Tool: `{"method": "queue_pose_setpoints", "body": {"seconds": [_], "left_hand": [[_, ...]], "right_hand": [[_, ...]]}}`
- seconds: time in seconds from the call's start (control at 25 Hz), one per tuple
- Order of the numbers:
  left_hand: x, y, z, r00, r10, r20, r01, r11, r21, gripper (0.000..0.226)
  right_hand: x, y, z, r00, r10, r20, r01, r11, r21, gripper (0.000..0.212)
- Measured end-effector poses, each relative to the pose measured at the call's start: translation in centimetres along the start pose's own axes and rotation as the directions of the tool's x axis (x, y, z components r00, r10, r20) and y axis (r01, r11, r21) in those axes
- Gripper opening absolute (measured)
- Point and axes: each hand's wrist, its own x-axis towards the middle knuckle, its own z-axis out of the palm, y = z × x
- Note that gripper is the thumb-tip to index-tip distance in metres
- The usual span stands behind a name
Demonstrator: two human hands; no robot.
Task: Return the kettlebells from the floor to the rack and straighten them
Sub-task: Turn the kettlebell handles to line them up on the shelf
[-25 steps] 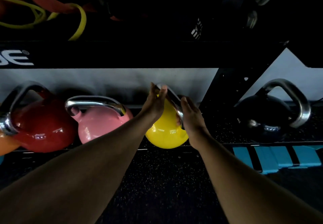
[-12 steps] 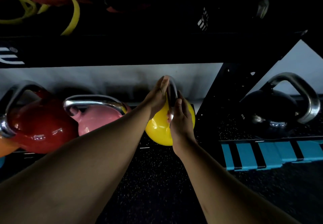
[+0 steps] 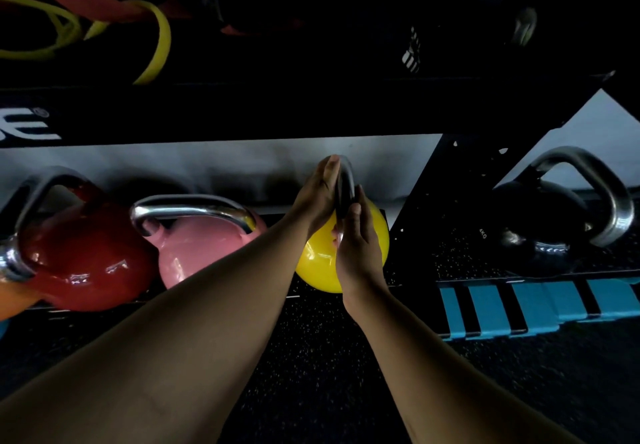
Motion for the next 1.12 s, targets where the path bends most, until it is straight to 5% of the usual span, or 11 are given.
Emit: {"method": "queue_pose_setpoints", "body": {"seconds": [0.36, 0.56, 0.64, 0.76, 0.88, 0.96, 1.12], "left_hand": [[0.3, 0.6, -0.4, 0.998, 0.059, -0.029, -0.044, 0.931, 0.363, 0.051], [-0.2, 3.1, -1.7, 0.995, 0.040, 0.093, -0.092, 0.738, 0.669, 0.048], [-0.8, 3.6, -3.2, 0.992, 0.064, 0.113, -0.128, 0.636, 0.761, 0.053], [-2.7, 3.5, -6.2, 0.990, 0.103, 0.097, -0.125, 0.322, 0.938, 0.053], [-4.9, 3.8, -10.0, 0.989, 0.140, 0.042, -0.076, 0.249, 0.966, 0.049], [-6.2, 4.1, -13.1, 0.989, 0.146, 0.012, -0.046, 0.231, 0.972, 0.049], [-7.9, 3.3, -18.9, 0.987, 0.159, -0.012, -0.026, 0.235, 0.972, 0.048]], "right_hand": [[0.0, -0.7, -1.1, 0.997, -0.030, 0.070, 0.046, 0.967, -0.249, 0.047], [0.7, -1.7, -2.3, 0.983, -0.054, 0.177, 0.125, 0.897, -0.423, 0.052], [1.0, -2.7, -3.1, 0.980, -0.072, 0.187, 0.175, 0.765, -0.620, 0.046], [1.4, -4.7, -4.4, 0.958, -0.202, 0.204, 0.276, 0.449, -0.850, 0.039], [1.5, -6.4, -4.2, 0.882, -0.326, 0.340, 0.395, 0.119, -0.911, 0.042], [1.1, -7.3, -2.2, 0.835, -0.359, 0.417, 0.460, 0.039, -0.887, 0.045], [0.1, -6.6, 4.1, 0.815, -0.328, 0.479, 0.523, 0.059, -0.850, 0.044]]}}
